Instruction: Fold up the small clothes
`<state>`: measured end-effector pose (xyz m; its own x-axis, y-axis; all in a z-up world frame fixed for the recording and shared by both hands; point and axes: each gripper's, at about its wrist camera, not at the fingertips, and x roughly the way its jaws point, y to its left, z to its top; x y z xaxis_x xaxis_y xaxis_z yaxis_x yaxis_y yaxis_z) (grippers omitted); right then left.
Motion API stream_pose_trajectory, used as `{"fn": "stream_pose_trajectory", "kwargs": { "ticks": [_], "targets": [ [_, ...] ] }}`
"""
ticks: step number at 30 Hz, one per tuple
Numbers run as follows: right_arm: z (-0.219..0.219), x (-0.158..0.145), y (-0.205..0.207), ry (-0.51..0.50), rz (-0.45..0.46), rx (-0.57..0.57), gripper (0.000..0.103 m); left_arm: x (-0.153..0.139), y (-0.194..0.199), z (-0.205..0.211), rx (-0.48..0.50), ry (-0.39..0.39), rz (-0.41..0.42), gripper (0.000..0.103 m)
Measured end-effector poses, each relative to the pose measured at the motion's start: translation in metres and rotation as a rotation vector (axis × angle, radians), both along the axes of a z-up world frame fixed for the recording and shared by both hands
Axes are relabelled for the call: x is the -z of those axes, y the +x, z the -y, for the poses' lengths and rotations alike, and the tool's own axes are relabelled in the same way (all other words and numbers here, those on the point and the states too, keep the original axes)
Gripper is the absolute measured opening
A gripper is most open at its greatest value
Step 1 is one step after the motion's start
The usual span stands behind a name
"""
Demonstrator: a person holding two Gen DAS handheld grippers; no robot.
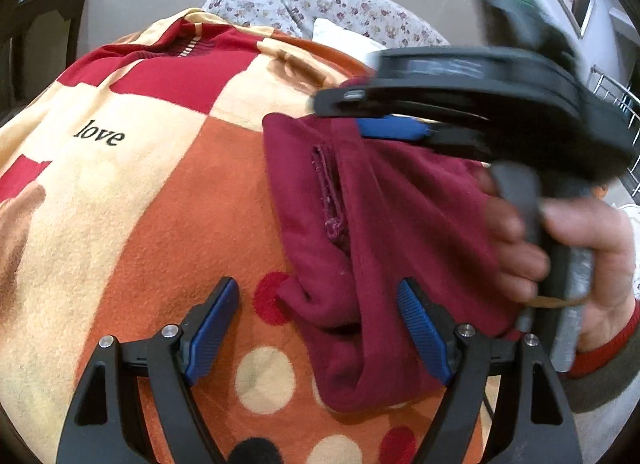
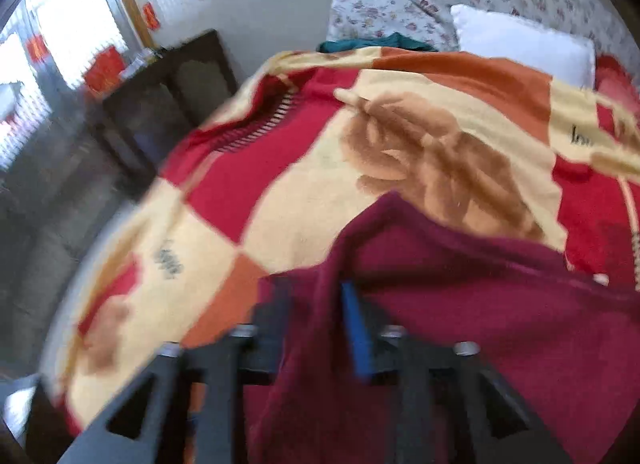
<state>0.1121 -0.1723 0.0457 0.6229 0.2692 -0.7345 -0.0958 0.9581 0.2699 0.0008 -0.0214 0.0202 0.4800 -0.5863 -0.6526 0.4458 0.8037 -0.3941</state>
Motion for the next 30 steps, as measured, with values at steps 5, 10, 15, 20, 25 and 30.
{"fn": "stream_pose_trajectory", "kwargs": {
  "ticks": [5,10,15,20,25,30],
  "targets": [
    [0.041,-0.033,-0.051,-0.108,0.11,0.084,0.054,-0.003,-0.006,0.007,0.005,0.031,0.038,0.081],
    [0.091,-0.02,-0.061,-0.217,0.04,0.235,0.048,0.002,-0.002,0.015,-0.002,0.081,0.025,0.081],
    [0.109,0.012,-0.059,-0.219,-0.01,0.28,0.05,0.005,0.002,0.016,-0.011,0.093,0.015,0.081],
    [0.131,0.02,-0.064,-0.032,0.026,0.294,0.069,0.006,0.003,0.016,-0.011,0.094,0.013,0.081],
    [0.114,0.022,-0.06,-0.074,0.047,0.227,0.089,0.006,0.004,0.016,-0.011,0.091,0.014,0.081],
    [0.104,0.01,-0.082,-0.115,0.094,0.261,0.089,0.007,0.005,0.008,-0.012,0.036,-0.007,0.082]
  ]
}}
